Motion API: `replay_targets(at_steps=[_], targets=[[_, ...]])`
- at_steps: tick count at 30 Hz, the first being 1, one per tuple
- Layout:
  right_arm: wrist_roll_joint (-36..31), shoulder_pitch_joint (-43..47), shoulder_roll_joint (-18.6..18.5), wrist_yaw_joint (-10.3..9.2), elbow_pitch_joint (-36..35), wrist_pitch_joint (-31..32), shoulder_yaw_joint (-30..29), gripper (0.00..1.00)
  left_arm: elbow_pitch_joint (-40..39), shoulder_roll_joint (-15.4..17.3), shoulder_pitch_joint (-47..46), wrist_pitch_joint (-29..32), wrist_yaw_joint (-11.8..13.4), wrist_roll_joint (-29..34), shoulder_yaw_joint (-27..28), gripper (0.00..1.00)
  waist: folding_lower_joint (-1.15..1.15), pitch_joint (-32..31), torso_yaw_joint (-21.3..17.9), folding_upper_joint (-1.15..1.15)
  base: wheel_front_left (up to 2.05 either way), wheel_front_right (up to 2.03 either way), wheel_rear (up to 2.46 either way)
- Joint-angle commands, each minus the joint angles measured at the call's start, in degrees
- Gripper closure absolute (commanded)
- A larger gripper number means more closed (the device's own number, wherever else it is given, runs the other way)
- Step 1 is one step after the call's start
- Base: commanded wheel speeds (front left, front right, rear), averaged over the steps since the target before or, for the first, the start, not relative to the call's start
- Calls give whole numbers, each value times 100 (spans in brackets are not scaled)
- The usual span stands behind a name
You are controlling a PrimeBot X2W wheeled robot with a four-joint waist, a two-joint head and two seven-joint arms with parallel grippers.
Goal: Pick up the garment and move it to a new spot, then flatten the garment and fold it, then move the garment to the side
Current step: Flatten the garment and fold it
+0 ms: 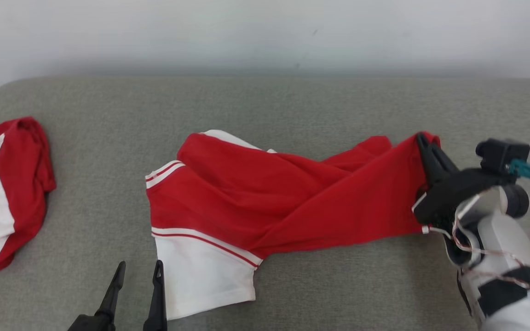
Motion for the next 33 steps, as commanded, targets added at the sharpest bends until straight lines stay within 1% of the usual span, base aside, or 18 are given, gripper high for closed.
replay_targets(at_steps=[1, 5, 8, 9, 11, 16, 21, 28, 30, 33], targets=[[-71, -268, -21, -14, 276, -94, 51, 100, 30, -3, -87, -11, -26, -58, -10, 0, -1, 163, 172, 0, 0, 0, 0], [-304, -930, -10, -14, 1261, -391, 179, 100, 67, -2, -189, -11, -26, -89, -54, 0, -1, 278, 283, 0, 0, 0, 0], [-532, -1268, -4, -14, 1924, -636, 353, 100, 107, -4, -224, -11, -32, -113, -84, 0, -1, 305, 320, 0, 0, 0, 0], [-581, -1360, -5, -14, 2109, -722, 402, 92, 117, -3, -241, -11, -32, -119, -91, 0, -1, 306, 326, 0, 0, 0, 0], [-675, -1511, 0, -14, 2423, -946, 498, 0, 140, -3, -264, -11, -32, -120, -95, 0, -1, 294, 314, 0, 0, 0, 0], [-700, -1699, 62, -14, 2960, -1375, 725, 0, 184, -3, -201, -11, -28, -87, -30, 0, -1, 167, 164, 0, 0, 0, 0], [-568, -1681, 9, -14, 3127, -1659, 900, 0, 203, -2, -90, -11, -53, -6, 36, 0, -1, 16, -4, 0, 0, 0, 0], [-310, -1392, -105, -14, 2978, -1805, 1021, 0, 202, -2, -7, -11, -75, 23, 81, 0, -1, -126, -137, 0, 0, 0, 0], [-246, -1244, -156, -14, 2821, -1819, 983, 0, 207, -2, 52, -11, -79, 26, 89, 0, -1, -168, -165, 0, 0, 0, 0], [-296, -890, -285, -14, 2362, -1815, 828, 0, 212, -2, 89, -11, -91, 34, 98, 0, -1, -235, -200, 0, 0, 0, 0]])
